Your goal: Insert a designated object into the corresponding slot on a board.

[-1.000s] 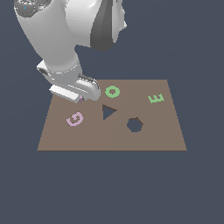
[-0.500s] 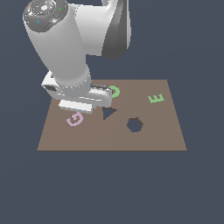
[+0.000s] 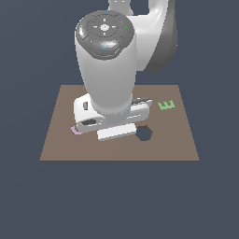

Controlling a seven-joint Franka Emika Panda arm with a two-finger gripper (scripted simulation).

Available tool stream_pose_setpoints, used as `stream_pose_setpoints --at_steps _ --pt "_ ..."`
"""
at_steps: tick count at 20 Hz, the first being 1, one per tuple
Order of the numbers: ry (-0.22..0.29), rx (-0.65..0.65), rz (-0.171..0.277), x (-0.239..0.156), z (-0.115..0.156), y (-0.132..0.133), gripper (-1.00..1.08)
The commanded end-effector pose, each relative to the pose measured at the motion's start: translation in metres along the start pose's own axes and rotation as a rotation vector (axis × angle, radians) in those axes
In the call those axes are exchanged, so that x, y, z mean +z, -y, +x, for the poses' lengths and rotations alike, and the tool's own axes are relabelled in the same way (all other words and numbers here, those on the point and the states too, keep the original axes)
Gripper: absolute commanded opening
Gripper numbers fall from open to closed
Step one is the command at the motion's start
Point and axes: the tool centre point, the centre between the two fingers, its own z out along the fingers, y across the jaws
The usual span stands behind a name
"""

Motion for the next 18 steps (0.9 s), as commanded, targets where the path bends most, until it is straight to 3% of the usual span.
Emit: stream_pose_setpoints --at_steps 1,10,18 --pt "0.000 -0.098 0.000 -0.001 0.013 0.020 -1.00" --pt "0.000 -0.357 0.000 -0.003 0.037 0.080 -1.00" --pt "0.001 -0.424 0.001 -0.004 0.039 0.097 -1.00"
